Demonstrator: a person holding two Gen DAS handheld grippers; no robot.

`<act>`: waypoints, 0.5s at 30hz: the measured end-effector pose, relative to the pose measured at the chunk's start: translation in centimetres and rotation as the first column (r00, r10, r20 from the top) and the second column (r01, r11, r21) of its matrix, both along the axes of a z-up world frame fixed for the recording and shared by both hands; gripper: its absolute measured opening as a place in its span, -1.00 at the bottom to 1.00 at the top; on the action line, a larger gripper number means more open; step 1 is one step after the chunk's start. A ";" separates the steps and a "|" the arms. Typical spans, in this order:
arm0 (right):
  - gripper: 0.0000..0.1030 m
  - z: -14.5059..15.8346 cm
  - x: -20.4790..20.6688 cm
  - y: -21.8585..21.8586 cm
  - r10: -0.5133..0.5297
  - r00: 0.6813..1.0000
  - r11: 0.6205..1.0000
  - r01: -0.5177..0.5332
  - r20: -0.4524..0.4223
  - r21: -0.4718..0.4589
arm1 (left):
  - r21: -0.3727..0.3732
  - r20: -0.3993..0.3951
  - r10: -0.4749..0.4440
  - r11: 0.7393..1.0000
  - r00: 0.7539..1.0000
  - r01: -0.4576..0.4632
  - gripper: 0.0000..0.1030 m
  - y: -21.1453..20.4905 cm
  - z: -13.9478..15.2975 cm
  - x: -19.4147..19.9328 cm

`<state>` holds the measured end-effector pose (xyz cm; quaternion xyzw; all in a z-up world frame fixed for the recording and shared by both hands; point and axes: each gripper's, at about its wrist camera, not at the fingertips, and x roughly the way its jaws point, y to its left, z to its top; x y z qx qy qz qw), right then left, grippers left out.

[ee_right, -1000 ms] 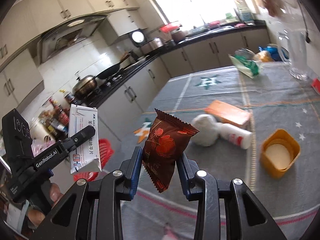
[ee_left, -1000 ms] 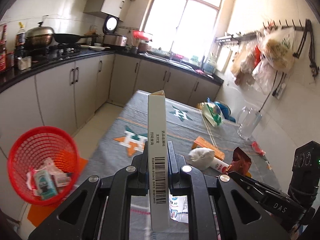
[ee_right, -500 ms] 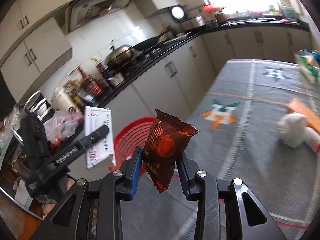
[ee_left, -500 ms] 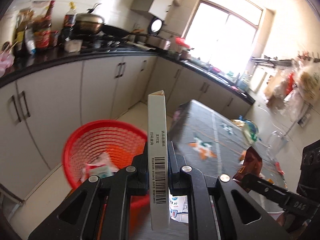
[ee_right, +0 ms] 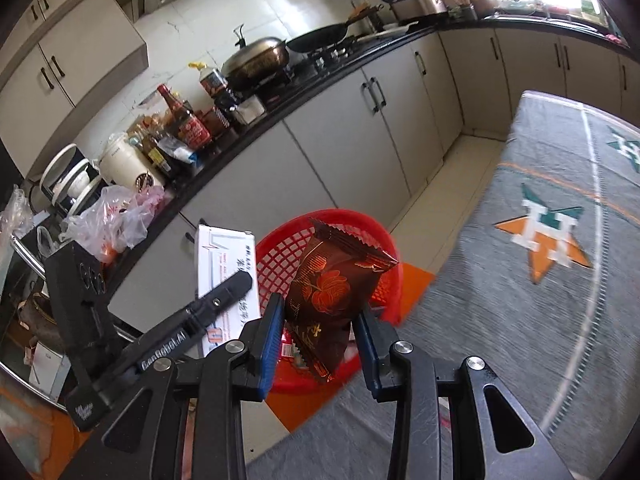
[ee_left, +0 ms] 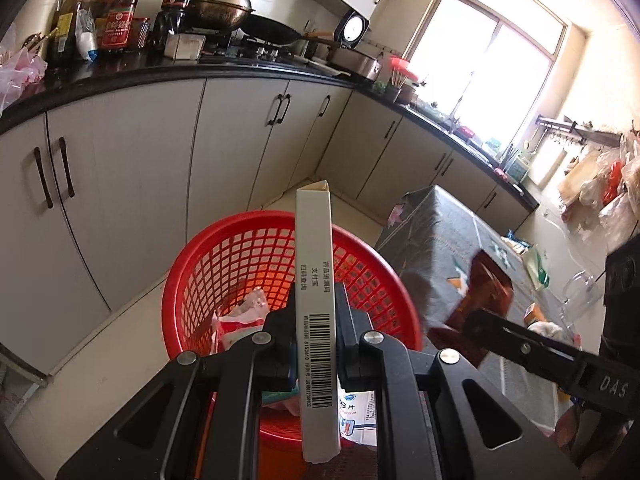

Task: Collect trash
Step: 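Carry the white box and red packet with both tools over the red basket, then open both tools to drop the box and packet into the basket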

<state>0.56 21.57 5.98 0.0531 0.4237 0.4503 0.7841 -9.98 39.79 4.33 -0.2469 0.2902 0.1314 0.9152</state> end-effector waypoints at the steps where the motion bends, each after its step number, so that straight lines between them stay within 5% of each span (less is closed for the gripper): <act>1: -0.27 -0.2 0.2 0.6 0.003 1.000 1.000 -0.003 0.001 -0.008 | 0.002 -0.003 0.000 1.000 1.000 0.000 -0.75 0.0 -0.2 0.0; 15: -0.23 -2.8 1.8 3.7 -0.003 1.000 0.997 0.001 -0.021 -0.075 | -0.010 -0.037 0.003 1.000 0.999 -0.003 -0.75 1.2 -1.9 0.7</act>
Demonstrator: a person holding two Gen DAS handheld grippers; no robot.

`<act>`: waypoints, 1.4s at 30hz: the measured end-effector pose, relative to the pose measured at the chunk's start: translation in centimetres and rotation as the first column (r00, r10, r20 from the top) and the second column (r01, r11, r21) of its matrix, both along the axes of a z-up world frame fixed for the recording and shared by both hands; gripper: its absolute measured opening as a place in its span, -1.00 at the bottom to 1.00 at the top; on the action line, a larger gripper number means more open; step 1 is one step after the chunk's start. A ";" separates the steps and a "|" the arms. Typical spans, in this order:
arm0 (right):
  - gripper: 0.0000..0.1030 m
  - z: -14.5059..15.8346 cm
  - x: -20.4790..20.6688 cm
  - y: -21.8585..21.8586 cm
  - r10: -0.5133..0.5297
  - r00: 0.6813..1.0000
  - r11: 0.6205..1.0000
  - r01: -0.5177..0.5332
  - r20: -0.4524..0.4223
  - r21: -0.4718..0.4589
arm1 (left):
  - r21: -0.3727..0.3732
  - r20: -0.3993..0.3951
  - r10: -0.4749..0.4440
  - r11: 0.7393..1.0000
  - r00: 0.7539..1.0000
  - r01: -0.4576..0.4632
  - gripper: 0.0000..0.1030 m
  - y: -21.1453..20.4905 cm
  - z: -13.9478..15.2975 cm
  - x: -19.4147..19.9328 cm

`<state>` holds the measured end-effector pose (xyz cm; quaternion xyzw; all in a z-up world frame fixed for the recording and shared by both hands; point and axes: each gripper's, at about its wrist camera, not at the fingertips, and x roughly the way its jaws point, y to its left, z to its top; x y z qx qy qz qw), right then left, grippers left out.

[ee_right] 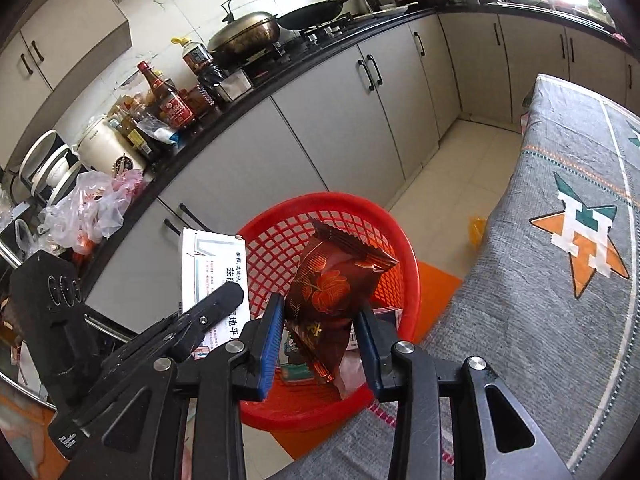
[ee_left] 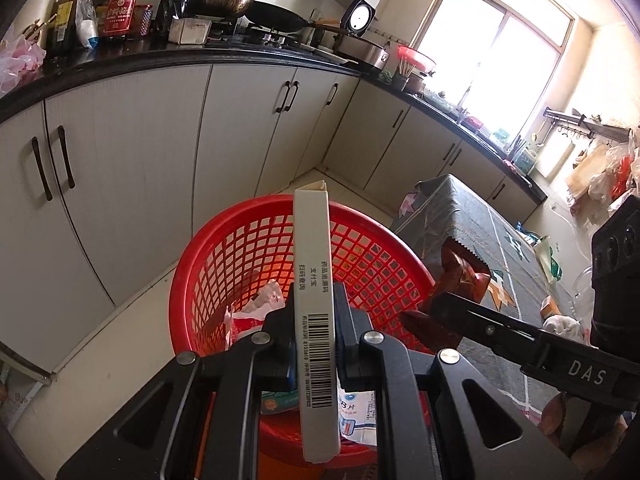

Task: Collect trash
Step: 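Open both tools to drop the box and packet into the basket, then move both empty tools back over the table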

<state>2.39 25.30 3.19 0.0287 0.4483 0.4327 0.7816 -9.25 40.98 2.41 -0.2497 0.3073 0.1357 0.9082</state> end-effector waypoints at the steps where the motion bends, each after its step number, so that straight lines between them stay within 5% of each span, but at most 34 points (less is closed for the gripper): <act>1: -0.23 -0.1 0.1 0.1 -0.002 1.000 1.000 0.002 0.001 -0.003 | 0.002 0.002 0.001 1.000 1.000 -0.001 -0.75 0.0 0.0 0.0; 4: -0.17 -0.2 0.2 0.2 -0.012 1.000 1.000 0.012 -0.001 -0.003 | 0.001 0.002 0.002 1.000 1.000 -0.002 -0.71 0.0 0.0 0.1; 6: -0.03 -0.2 0.3 0.3 -0.018 1.000 1.000 0.018 -0.005 0.003 | -0.003 0.003 0.005 1.000 1.000 -0.005 -0.50 0.0 0.0 0.0; 15: -0.02 1.8 -0.2 -2.5 -0.055 0.998 0.996 0.052 0.035 0.068 | 0.005 0.033 0.003 1.000 0.999 -0.003 -0.27 -1.4 1.4 -0.9; 23: -0.02 2.9 -0.8 -9.0 -0.122 0.991 0.988 0.117 0.053 0.099 | 0.032 0.054 -0.133 0.991 0.990 0.131 -0.18 -7.4 3.8 0.1; 34: -0.02 4.1 -1.4 -23.0 -0.285 0.957 0.949 0.272 0.062 0.158 | 0.098 0.021 -0.354 0.932 0.935 0.350 -0.14 -20.2 6.4 2.7; 42: -0.02 5.6 -0.9 -34.3 -0.441 0.894 0.879 0.414 0.074 0.236 | 0.176 -0.023 -0.511 0.844 0.859 0.507 0.04 -31.0 8.0 4.0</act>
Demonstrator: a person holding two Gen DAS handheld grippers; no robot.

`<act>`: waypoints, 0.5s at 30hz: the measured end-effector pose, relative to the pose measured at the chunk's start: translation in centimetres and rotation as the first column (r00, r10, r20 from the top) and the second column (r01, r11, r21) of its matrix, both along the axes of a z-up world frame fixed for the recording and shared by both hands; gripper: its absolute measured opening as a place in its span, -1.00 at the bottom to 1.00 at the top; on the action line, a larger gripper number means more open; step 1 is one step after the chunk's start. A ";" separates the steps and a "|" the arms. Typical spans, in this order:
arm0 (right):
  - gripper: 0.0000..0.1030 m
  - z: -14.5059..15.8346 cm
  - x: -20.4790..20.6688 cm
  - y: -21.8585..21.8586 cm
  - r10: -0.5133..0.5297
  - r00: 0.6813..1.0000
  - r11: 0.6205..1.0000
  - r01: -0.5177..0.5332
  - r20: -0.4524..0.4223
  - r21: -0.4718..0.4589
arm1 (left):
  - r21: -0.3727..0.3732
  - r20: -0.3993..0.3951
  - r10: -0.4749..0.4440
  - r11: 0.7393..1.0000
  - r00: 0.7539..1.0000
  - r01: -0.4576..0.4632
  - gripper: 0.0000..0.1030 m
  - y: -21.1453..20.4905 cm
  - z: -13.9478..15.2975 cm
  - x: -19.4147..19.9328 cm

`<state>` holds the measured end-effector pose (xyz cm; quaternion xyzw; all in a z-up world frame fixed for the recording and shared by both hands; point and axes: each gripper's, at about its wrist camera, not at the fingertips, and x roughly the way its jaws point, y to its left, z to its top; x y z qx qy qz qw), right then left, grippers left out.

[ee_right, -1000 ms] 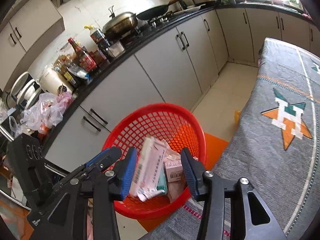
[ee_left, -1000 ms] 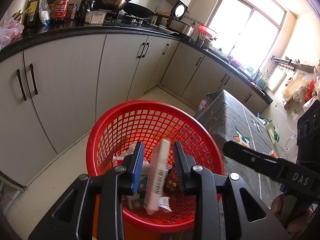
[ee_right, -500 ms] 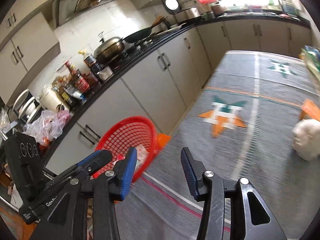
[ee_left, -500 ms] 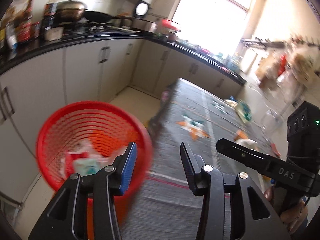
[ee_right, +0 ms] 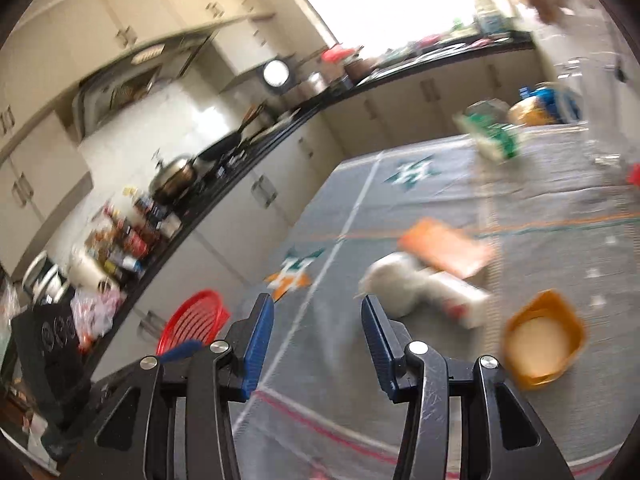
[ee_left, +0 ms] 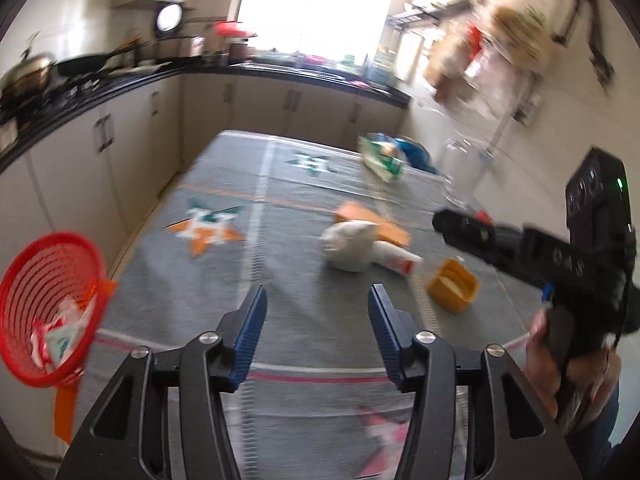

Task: Collect trash
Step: 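Move both empty tools back over the table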

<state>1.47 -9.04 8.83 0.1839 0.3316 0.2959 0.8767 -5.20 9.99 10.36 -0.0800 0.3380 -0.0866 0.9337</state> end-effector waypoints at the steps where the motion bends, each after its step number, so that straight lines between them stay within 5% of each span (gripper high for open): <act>1: 0.00 0.2 0.2 -1.4 -0.029 1.000 1.000 0.029 0.008 0.007 | 0.016 0.003 -0.022 1.000 1.000 0.022 0.06 -1.4 0.3 0.3; 8: 0.09 -2.0 3.0 -9.7 -0.254 0.966 0.967 0.255 0.037 -0.018 | 0.095 -0.008 -0.093 0.991 0.996 0.093 0.19 -7.1 0.6 3.2; 12: 0.09 -4.6 4.7 -12.6 -0.289 0.953 0.956 0.292 -0.092 0.025 | 0.116 -0.055 -0.099 0.988 0.994 0.105 0.26 -7.8 -0.1 6.6; 15: 0.08 -4.5 4.7 -13.6 -0.302 0.947 0.950 0.308 -0.106 0.046 | 0.109 -0.084 -0.082 0.990 0.993 0.091 0.42 -7.1 -0.9 8.9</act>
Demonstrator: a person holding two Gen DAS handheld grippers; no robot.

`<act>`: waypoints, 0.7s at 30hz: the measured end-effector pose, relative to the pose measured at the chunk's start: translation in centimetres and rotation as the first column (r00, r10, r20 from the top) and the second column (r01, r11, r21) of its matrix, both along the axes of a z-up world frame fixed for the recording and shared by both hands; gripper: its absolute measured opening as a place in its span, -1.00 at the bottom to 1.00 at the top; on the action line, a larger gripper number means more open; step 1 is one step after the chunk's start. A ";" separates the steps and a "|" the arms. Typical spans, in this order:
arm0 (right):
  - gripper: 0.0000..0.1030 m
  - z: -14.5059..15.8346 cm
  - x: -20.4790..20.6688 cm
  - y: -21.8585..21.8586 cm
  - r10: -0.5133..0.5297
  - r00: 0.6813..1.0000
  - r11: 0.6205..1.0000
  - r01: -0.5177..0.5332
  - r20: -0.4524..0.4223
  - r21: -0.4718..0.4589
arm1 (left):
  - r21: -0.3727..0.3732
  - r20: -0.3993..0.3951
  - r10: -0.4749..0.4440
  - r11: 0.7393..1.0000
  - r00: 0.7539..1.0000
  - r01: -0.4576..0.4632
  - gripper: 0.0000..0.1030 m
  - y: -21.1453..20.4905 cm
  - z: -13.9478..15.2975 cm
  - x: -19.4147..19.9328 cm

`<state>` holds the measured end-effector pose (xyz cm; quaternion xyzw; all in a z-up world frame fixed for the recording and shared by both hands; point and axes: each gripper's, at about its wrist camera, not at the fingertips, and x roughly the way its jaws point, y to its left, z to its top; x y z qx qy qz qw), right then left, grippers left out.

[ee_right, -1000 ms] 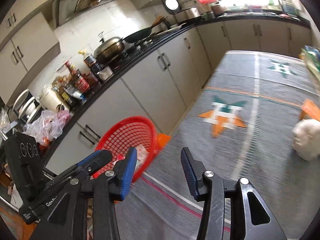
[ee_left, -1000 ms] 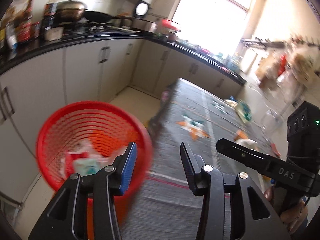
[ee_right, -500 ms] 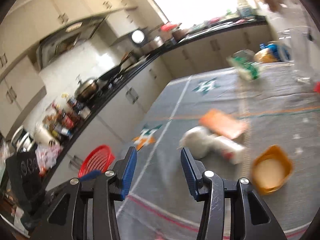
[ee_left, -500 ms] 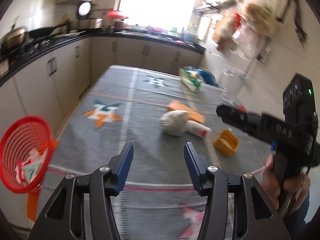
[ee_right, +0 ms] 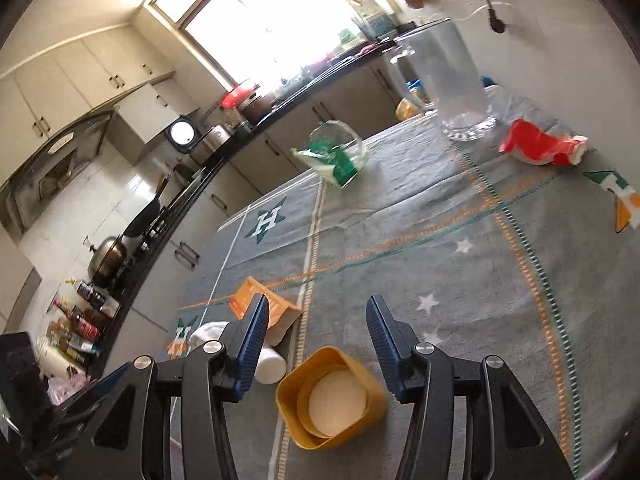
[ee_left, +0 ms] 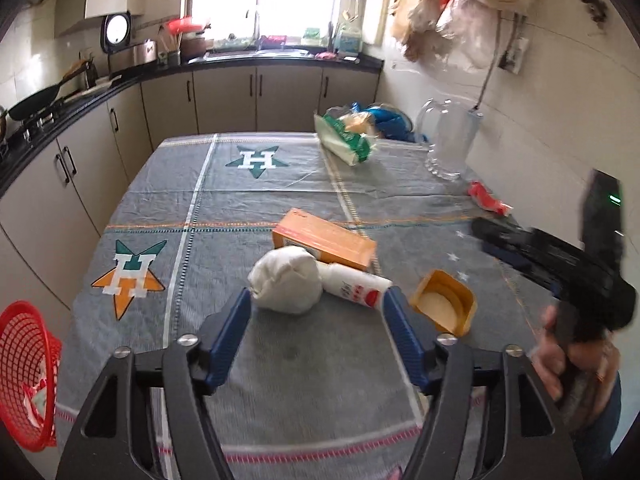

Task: Collect trash
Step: 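Move both empty tools back over the table, then grasp the white cloth with the left tool while the right tool grasps the yellow cup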

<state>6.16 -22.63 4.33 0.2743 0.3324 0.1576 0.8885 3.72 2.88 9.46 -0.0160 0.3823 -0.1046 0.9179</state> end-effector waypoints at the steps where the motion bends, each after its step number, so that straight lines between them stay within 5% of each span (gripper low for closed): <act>1: 0.08 0.1 -0.1 -0.1 -0.008 1.000 1.000 0.008 0.003 -0.002 | 0.004 -0.015 0.008 1.000 1.000 -0.008 0.44 0.2 -0.4 0.8; 11: 0.09 -0.6 0.1 0.2 0.018 0.999 0.999 -0.017 -0.028 0.048 | 0.016 -0.135 0.021 1.000 0.991 -0.019 0.53 0.4 -4.3 7.0; 14: 0.09 -0.7 0.4 0.4 0.027 0.999 0.999 -0.025 -0.037 0.044 | 0.008 -0.142 0.024 1.000 0.990 -0.024 -0.06 0.5 -5.6 7.6; 21: -0.02 -1.7 0.9 1.8 0.062 0.993 0.997 -0.065 -0.104 -0.033 | -0.040 -0.105 0.021 0.999 0.994 -0.025 -0.06 1.9 -6.8 7.9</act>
